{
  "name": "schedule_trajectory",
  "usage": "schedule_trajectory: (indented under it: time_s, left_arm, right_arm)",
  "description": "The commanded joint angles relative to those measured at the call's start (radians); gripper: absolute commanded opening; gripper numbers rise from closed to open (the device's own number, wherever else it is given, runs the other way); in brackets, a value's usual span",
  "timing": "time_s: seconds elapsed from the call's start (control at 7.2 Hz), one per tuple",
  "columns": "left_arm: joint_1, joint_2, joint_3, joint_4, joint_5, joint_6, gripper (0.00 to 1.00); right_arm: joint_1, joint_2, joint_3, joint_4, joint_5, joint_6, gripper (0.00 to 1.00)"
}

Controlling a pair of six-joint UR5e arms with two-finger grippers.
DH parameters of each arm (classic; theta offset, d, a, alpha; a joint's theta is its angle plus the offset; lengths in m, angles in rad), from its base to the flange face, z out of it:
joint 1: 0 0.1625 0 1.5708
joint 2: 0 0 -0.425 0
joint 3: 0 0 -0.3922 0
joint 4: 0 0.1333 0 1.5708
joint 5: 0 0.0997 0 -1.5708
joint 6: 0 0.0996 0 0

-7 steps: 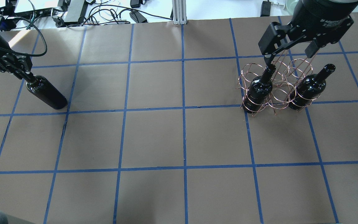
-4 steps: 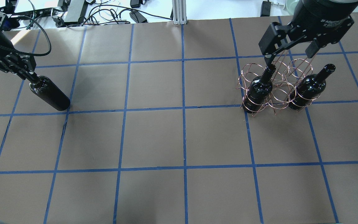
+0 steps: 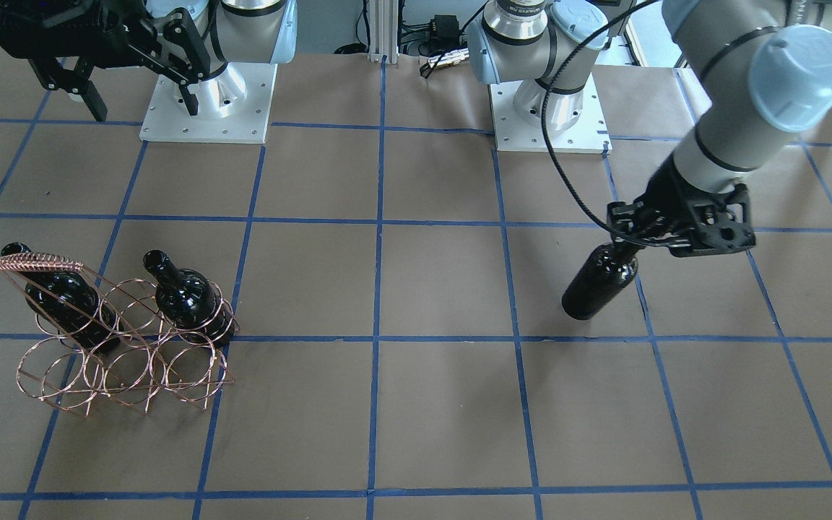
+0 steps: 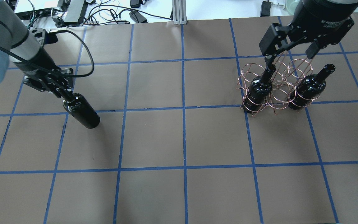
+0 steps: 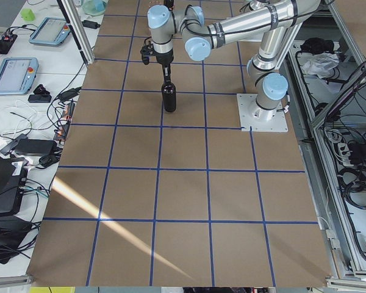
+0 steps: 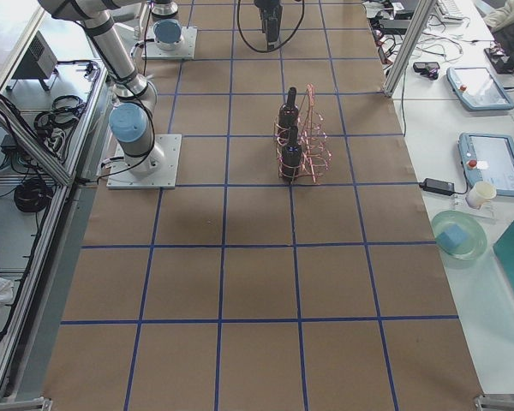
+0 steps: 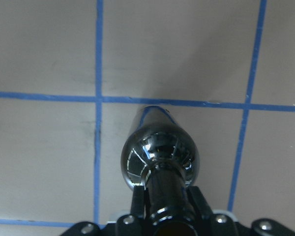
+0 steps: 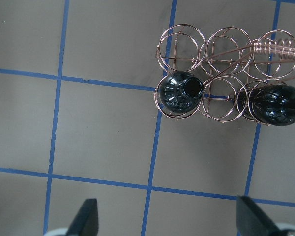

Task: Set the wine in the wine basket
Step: 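Lift the bottle with the left gripper and stand it upright mid-table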

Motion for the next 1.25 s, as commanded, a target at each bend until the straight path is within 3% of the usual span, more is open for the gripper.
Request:
schedule_trajectory:
  time_s: [0.0, 0.28, 0.56, 0.83, 1.11]
  left_arm:
    - [-0.316, 0.036, -0.034, 0.0, 0.003, -0.347, 0.0]
    - [-0.501, 0.033, -0.044, 0.002, -0.014, -0.549, 0.0]
    - [-0.52, 0.039, -0.035, 0.017, -0.017, -0.562, 0.0]
    - [-0.526, 0.036, -0.04, 0.015, -0.104, -0.574, 0.0]
    - [-0.528, 0.038, -0.043, 0.014, -0.109, -0.594, 0.0]
  right_arm:
    - [0.0, 0.0, 0.001, 0.0, -0.002, 0.0, 1.0]
    - [0.003, -0.002, 0.002, 0.001, 0.0, 0.0, 1.0]
    - [0.001, -0.002, 0.002, 0.001, -0.002, -0.008, 1.0]
    - [0.003, -0.005, 0.002, 0.001, -0.002, -0.012, 1.0]
    - [0.003, -0.008, 0.004, 0.001, 0.0, -0.012, 1.0]
